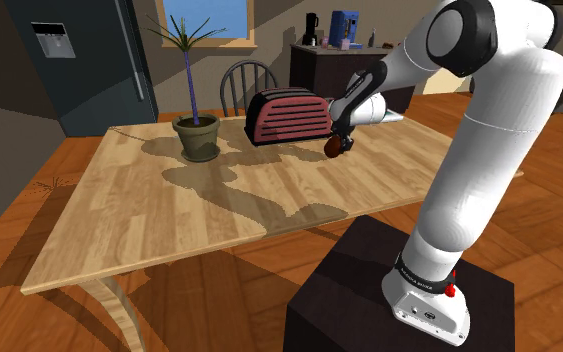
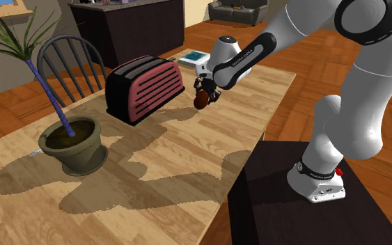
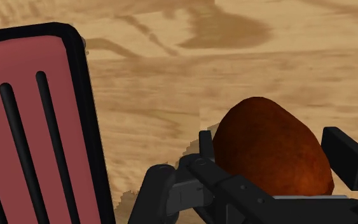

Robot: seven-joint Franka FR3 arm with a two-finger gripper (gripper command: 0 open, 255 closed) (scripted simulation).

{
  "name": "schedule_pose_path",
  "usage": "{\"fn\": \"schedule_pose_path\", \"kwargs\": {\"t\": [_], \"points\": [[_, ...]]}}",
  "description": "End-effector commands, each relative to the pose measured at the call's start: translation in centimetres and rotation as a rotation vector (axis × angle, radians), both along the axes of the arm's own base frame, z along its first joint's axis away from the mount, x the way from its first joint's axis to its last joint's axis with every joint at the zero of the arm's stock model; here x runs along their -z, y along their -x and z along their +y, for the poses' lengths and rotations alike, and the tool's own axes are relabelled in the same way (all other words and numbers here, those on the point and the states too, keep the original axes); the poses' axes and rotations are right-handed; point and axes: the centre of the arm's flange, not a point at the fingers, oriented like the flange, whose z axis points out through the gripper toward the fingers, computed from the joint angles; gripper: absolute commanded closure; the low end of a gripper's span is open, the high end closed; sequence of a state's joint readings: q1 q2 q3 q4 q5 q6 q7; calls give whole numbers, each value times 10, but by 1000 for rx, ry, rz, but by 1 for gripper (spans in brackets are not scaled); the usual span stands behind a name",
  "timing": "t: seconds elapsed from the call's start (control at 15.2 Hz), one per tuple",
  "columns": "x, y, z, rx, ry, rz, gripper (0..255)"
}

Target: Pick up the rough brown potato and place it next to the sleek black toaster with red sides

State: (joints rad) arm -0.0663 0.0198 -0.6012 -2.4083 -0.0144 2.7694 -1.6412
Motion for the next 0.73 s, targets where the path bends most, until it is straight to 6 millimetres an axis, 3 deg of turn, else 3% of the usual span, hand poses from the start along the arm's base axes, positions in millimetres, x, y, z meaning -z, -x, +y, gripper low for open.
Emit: {"fn": "schedule_pose_path", "kwargs": {"t": [0.0, 0.2, 0.26, 0.59, 0.66], "points": [[7, 2, 2, 0, -8, 16, 255], [7, 2, 2, 0, -8, 16, 255], [6, 4, 1, 0, -8, 16, 0], [7, 2, 2, 0, -8, 16, 0], [-6, 5, 5, 0, -8, 16, 0]]}}
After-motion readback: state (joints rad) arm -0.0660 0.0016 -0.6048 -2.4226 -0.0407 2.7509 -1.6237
